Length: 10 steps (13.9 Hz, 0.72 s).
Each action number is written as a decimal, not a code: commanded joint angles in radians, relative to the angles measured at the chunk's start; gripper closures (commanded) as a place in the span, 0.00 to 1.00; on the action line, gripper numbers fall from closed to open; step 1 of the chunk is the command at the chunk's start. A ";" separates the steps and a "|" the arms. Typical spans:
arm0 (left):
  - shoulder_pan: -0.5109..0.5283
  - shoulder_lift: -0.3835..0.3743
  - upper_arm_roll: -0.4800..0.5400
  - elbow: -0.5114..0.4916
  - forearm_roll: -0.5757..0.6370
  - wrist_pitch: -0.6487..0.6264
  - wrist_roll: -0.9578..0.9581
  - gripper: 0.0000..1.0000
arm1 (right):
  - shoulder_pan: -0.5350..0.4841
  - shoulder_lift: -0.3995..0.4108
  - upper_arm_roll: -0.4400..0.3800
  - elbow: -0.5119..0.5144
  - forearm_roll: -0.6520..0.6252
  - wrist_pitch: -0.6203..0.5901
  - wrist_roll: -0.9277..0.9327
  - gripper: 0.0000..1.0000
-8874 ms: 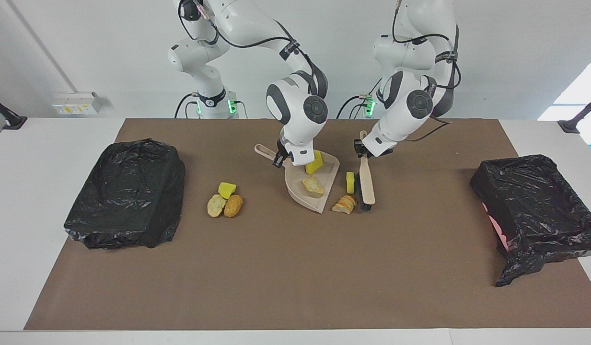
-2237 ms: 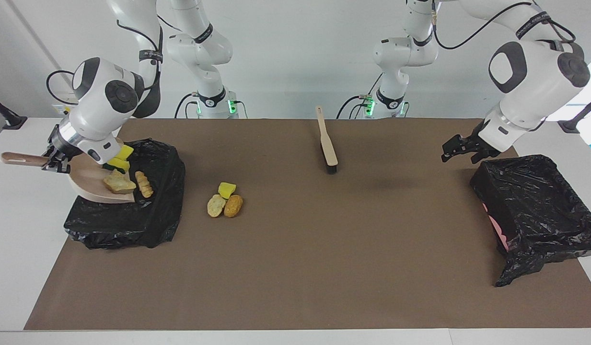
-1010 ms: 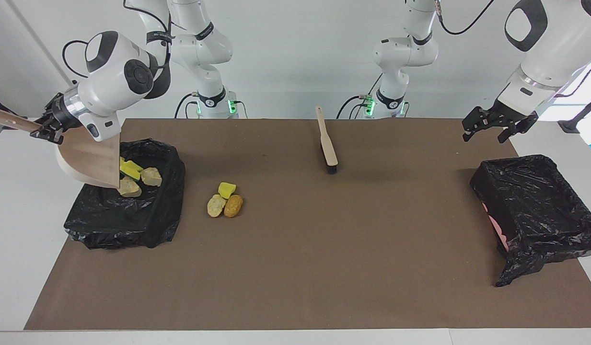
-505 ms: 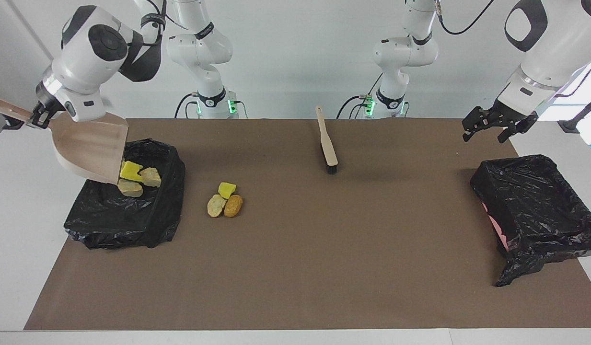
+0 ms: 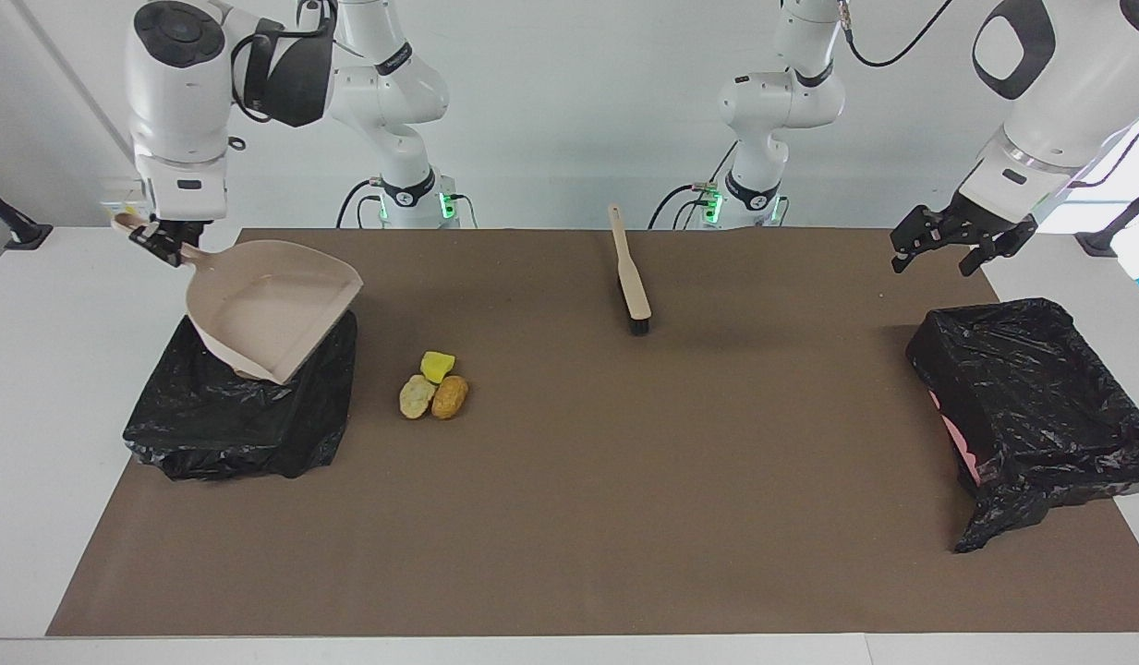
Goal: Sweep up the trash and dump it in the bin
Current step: 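Return the empty dustpan to the table center with the right gripper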
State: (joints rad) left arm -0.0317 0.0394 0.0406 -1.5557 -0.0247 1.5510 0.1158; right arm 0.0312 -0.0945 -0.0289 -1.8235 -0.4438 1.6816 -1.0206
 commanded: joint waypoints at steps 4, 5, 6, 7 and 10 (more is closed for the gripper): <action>0.003 -0.003 -0.001 0.002 0.017 -0.006 0.012 0.00 | 0.172 0.109 0.081 0.055 0.293 -0.013 0.830 1.00; 0.003 -0.003 -0.001 0.002 0.017 -0.006 0.012 0.00 | 0.228 0.164 0.081 0.108 0.309 -0.016 0.952 1.00; 0.003 -0.003 -0.001 0.002 0.017 -0.006 0.012 0.00 | 0.269 0.227 0.081 0.174 0.332 -0.022 1.049 1.00; 0.003 -0.003 -0.001 0.002 0.017 -0.006 0.012 0.00 | 0.300 0.295 0.081 0.238 0.386 -0.020 1.144 1.00; 0.003 -0.003 -0.001 0.002 0.017 -0.006 0.012 0.00 | 0.346 0.462 0.081 0.396 0.523 0.027 1.348 1.00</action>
State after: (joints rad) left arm -0.0317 0.0395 0.0406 -1.5557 -0.0247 1.5510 0.1159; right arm 0.3596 0.2270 0.0589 -1.5966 0.0186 1.7144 0.2345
